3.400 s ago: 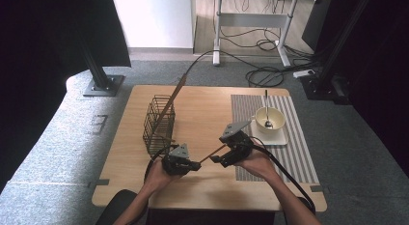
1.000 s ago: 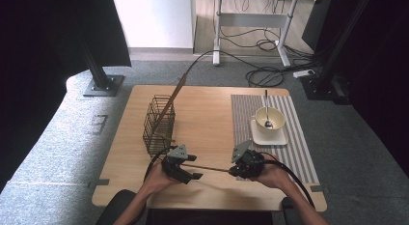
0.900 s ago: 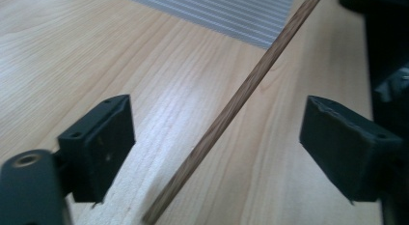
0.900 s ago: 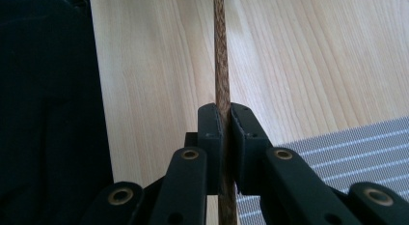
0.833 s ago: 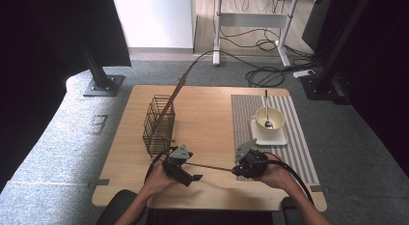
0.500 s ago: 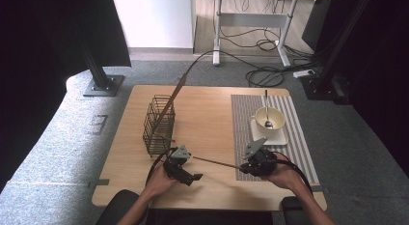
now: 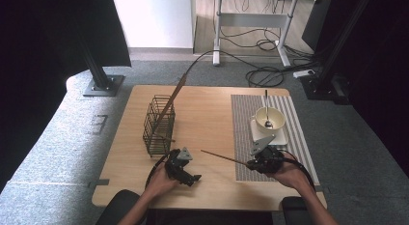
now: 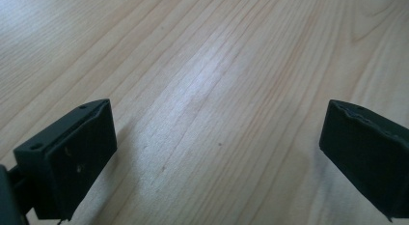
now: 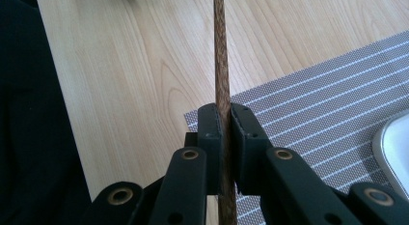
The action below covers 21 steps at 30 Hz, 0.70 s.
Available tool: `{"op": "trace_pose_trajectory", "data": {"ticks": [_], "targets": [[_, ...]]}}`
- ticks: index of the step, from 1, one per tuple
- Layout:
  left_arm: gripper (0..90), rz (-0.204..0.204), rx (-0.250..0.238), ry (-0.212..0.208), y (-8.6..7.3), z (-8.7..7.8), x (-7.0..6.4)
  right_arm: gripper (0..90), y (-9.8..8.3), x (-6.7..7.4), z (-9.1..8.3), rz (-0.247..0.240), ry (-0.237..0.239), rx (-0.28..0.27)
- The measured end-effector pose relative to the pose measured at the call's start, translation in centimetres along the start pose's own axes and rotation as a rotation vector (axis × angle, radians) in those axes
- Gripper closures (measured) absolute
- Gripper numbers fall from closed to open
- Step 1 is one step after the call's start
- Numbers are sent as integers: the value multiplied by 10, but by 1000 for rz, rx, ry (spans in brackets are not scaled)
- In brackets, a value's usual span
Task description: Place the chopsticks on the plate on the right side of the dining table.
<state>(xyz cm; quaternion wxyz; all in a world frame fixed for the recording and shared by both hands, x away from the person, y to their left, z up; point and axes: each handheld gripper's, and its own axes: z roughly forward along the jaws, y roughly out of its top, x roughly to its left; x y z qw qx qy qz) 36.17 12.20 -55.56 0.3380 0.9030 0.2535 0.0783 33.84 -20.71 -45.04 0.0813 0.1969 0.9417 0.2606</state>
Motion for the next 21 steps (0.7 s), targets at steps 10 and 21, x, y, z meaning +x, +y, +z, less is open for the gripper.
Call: {"op": "trace_pose_trajectory", "data": {"ticks": [10, 21], "targets": [[0, 6, -8, 9, -1, 4, 1, 829, -8, -10, -4, 31, -31, -5], [0, 12, -8, 6, -1, 4, 2, 829, -15, -21, -7, 58, -70, 0]]}}
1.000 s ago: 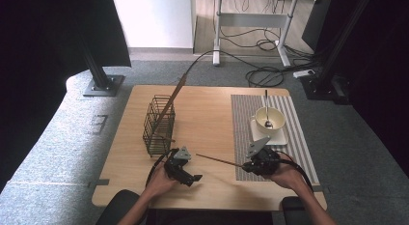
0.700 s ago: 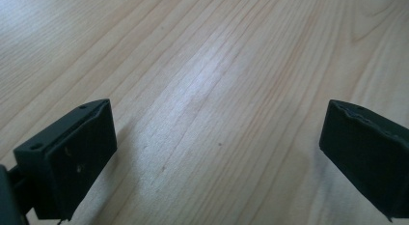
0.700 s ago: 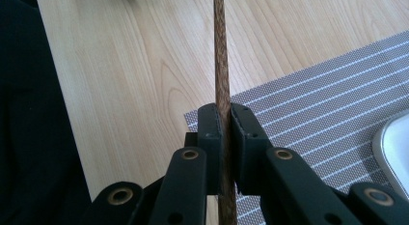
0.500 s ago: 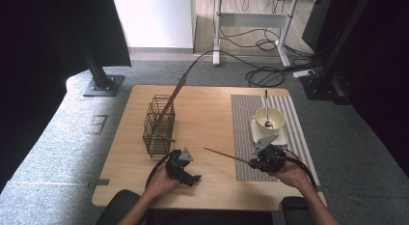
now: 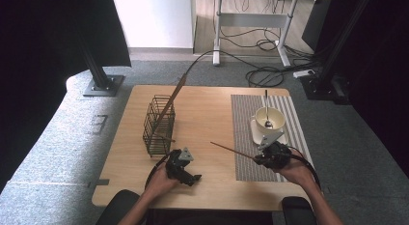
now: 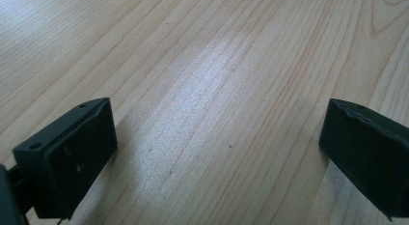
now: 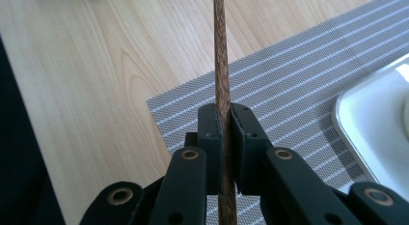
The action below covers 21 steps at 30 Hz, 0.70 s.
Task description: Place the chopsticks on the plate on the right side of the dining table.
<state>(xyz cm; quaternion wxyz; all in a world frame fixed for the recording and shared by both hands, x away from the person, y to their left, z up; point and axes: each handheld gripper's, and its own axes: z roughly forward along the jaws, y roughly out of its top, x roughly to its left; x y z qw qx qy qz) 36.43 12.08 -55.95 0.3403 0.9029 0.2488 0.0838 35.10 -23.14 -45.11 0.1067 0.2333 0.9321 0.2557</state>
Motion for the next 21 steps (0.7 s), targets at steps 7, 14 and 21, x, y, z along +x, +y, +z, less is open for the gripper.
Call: {"op": "trace_pose_trajectory", "data": {"ticks": [7, 14, 21], "targets": [[0, -2, -2, 0, 1, 1, 1, 829, -8, -10, -3, 36, -32, -3], [0, -1, -3, -1, 1, 1, 1, 829, -14, -21, -3, 82, -56, -4], [0, 0, -4, -1, 1, 1, 1, 829, -18, -30, -4, 107, -76, 0]]}}
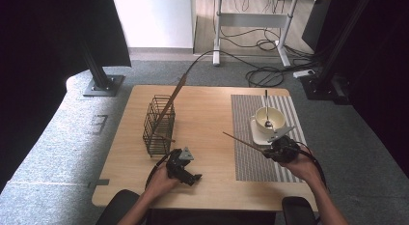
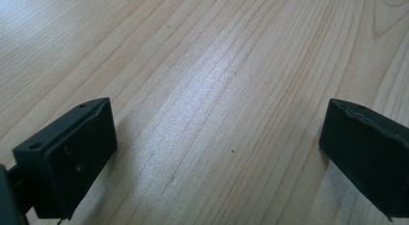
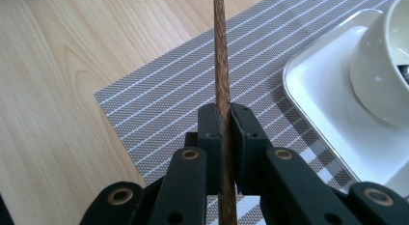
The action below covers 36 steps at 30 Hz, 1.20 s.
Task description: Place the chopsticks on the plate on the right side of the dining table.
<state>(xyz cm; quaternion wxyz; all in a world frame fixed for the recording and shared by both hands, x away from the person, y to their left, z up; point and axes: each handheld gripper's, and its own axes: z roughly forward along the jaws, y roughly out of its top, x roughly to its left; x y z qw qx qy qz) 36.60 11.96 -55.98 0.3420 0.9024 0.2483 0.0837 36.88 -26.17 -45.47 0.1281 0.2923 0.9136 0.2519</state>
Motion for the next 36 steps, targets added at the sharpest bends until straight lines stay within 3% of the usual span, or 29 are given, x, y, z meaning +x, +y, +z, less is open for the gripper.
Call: {"op": "trace_pose_trajectory", "data": {"ticks": [19, 36], "targets": [[0, 1, 0, 0, 0, 0, 0, 829, -9, -26, 0, 77, -43, 11], [0, 0, 0, 0, 0, 0, 0, 829, -22, -54, 16, 142, -86, 52]]}}
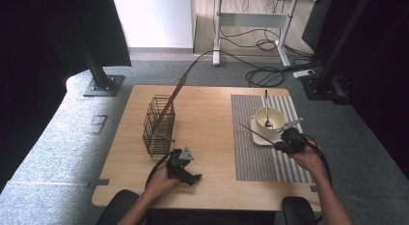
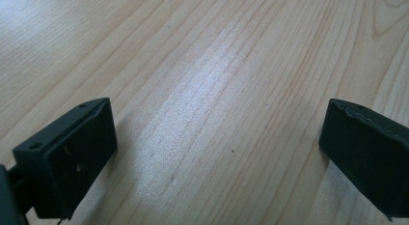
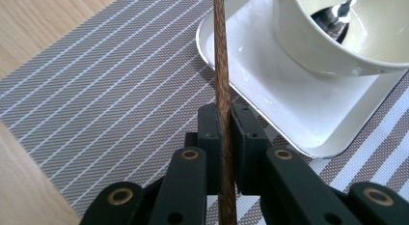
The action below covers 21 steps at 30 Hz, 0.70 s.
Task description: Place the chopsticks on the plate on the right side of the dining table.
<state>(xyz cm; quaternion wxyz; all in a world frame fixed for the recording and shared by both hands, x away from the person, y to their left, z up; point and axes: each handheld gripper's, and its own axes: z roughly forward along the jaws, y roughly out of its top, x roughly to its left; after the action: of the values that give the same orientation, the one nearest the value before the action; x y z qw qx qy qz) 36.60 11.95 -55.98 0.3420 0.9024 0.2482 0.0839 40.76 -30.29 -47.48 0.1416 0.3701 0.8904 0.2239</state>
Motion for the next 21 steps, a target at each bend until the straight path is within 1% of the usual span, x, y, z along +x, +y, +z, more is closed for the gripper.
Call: {"op": "trace_pose_trajectory", "data": {"ticks": [10, 21], "targets": [[0, 0, 0, 0, 0, 0, 0, 828, -3, -14, 10, 27, -14, 15], [0, 0, 0, 0, 0, 0, 0, 827, -6, -23, 17, 34, -21, 30]]}}
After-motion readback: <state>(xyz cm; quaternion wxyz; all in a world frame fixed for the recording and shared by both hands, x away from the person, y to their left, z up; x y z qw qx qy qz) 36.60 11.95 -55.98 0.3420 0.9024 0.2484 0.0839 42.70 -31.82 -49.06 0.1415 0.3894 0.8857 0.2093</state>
